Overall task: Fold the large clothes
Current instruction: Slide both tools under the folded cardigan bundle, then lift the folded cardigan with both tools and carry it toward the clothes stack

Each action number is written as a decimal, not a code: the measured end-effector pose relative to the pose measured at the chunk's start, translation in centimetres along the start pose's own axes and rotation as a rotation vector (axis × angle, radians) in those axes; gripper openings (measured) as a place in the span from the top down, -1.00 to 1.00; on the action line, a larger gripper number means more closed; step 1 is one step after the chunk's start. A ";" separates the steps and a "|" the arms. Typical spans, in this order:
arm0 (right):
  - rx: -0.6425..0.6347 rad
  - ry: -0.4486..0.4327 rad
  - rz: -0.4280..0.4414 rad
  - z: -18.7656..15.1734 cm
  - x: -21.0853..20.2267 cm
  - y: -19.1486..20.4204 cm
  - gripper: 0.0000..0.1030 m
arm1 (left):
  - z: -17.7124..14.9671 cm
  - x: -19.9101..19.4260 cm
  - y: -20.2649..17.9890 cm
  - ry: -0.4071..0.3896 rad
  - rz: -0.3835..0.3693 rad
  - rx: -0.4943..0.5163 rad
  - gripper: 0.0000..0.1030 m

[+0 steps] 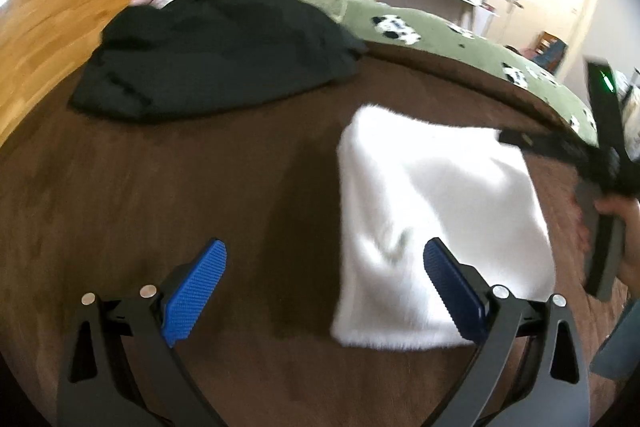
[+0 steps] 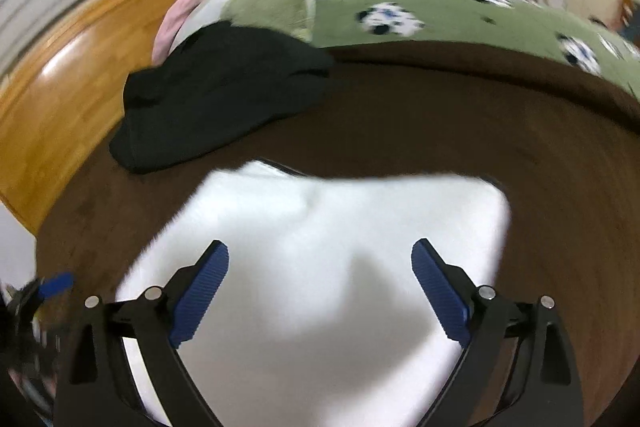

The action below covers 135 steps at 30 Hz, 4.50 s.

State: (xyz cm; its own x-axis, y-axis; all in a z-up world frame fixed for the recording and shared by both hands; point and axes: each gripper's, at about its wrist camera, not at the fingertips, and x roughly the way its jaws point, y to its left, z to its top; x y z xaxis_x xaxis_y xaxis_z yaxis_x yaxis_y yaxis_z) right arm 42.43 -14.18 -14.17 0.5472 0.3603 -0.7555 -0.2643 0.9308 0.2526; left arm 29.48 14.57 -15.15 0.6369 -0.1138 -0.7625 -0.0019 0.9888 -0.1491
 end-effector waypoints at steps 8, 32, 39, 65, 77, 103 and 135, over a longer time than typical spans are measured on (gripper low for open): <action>0.272 0.028 0.126 -7.4 -2.9 -8.2 -0.83 | 4.6 5.4 0.1 0.132 -0.275 -0.001 -0.68; 0.433 0.094 0.464 -9.1 2.6 -10.9 -0.79 | 2.8 18.2 -2.1 0.434 -0.657 -0.035 -0.88; 0.395 0.134 0.499 -7.7 6.0 -7.6 -0.79 | 2.9 18.5 -3.1 0.467 -0.678 -0.035 -0.87; 0.247 0.067 0.411 -6.2 -0.5 -4.5 0.04 | 2.7 13.0 -5.9 0.298 -0.708 -0.034 0.14; 0.237 -0.012 0.422 -5.1 -8.6 -2.6 0.04 | 6.4 5.7 -7.7 0.252 -0.690 0.045 0.14; 0.319 -0.191 0.247 -13.7 -31.2 -10.3 0.03 | 4.1 -4.4 -25.9 0.285 -0.820 0.248 0.14; 0.637 -0.408 -0.157 -34.6 -61.7 -31.5 0.03 | -5.8 -8.6 -68.9 0.481 -1.131 0.643 0.13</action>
State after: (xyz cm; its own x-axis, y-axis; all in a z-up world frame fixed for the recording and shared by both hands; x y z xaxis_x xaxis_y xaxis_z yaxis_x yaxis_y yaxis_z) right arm -10.51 -67.91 3.58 0.8227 0.1004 -0.5596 0.2807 0.7842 0.5534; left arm 19.68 -53.10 -2.01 -0.2717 -0.7664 -0.5821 0.7667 0.1932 -0.6122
